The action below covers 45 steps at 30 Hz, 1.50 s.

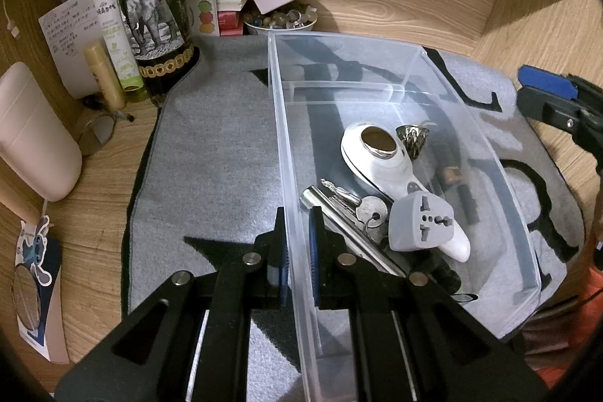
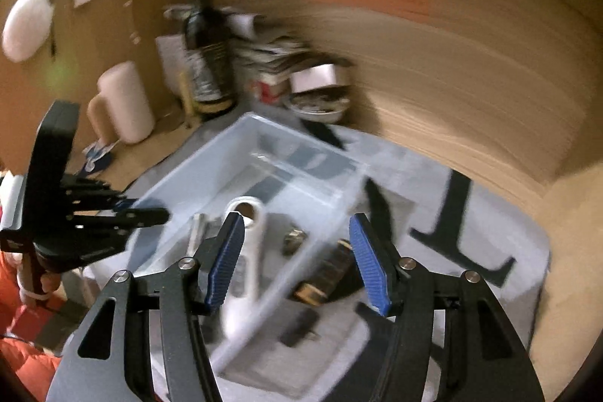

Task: Organize rigid objects
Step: 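Move the right tool to the black USB stick on the mat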

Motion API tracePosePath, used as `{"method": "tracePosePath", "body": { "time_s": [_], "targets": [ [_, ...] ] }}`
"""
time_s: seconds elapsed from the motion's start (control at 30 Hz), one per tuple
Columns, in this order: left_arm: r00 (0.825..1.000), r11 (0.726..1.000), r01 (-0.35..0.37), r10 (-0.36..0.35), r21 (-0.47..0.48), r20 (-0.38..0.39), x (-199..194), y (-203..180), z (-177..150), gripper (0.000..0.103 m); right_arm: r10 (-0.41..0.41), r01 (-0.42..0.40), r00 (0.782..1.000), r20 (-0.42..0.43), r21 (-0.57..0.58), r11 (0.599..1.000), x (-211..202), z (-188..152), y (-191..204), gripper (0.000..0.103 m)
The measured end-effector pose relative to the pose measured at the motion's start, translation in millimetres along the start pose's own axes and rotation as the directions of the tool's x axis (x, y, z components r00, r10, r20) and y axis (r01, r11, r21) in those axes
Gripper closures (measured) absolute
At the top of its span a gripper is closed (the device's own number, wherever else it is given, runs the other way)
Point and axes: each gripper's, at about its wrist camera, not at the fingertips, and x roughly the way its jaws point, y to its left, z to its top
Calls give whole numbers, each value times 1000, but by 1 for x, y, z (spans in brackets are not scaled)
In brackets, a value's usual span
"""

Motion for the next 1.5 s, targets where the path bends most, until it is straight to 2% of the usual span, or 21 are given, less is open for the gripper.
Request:
{"method": "tracePosePath", "body": {
  "time_s": [0.1,0.23,0.43,0.63,0.8,1.03,1.3,1.5],
  "targets": [
    [1000,1000,-3,3,-4,-2,0,0,0,95,-20,21,999,-25,43,999,4,-11,-18,48],
    [1000,1000,-11,11,-2,-5,1,0,0,95,-4,11,996,-94,75,997,19,-34,-27,48],
    [1000,1000,-24,24,-3,-14,2,-1,0,95,44,-35,982,-186,48,998,46,-68,-17,48],
    [999,1000,-29,29,-3,-17,3,-2,-1,95,61,-59,970,-234,15,998,63,-81,-8,48],
    [999,1000,-30,30,-1,-16,3,-1,-1,95,28,-36,976,-217,-35,999,64,-85,0,51],
    [999,1000,-29,29,0,-16,3,-1,-1,95,26,-32,980,-196,-30,999,63,-84,-2,78],
    [999,1000,-29,29,-1,-15,3,-1,-1,95,4,-11,985,-173,-40,999,57,-81,-1,78],
    [999,1000,-29,29,-1,-16,3,-2,-1,95,-20,18,995,-100,-20,1000,34,-65,-7,78]
  ]
}}
